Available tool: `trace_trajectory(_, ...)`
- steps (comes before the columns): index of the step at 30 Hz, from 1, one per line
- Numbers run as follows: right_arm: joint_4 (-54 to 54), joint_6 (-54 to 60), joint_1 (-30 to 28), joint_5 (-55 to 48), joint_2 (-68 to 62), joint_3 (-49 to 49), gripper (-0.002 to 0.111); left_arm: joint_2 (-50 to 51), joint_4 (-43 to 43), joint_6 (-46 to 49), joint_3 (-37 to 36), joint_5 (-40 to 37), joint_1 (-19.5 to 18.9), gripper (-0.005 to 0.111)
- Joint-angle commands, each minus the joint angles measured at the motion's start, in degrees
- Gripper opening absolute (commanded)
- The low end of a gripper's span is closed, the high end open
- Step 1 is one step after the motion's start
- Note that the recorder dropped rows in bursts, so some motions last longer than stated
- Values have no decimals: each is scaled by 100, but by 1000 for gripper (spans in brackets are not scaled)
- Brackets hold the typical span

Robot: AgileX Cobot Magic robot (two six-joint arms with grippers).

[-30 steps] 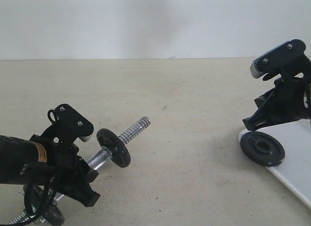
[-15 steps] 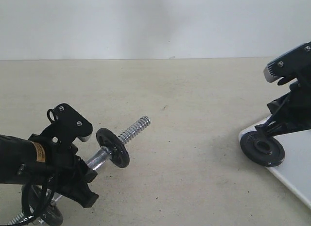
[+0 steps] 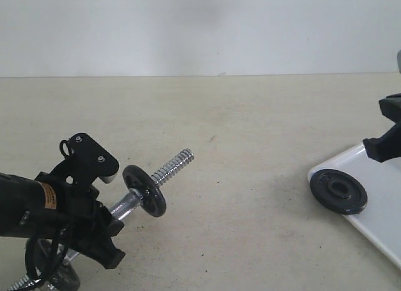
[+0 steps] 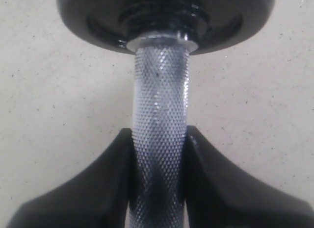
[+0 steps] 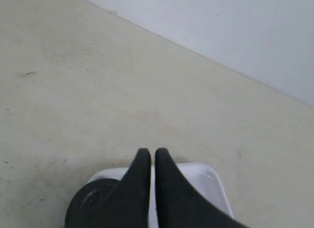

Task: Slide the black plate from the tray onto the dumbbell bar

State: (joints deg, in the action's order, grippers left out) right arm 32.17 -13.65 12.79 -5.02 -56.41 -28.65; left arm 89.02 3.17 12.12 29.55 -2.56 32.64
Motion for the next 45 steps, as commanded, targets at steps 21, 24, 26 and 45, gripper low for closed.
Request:
trace_trajectory(21, -41, 110, -24, 111, 448, 302, 1, -1070, -5, -46, -128, 4866, -5, 4)
trace_trajectory(24, -41, 110, -24, 111, 448, 302, 1, -1070, -5, -46, -224, 4927, -5, 4)
trace_trajectory(26, -41, 110, -24, 111, 448, 302, 1, -1070, -5, -99, -262, 4927, -5, 4)
trace_trajectory(45, -42, 110, -24, 159, 448, 302, 1, -1214, -5, -99, -898, 4877, -5, 4)
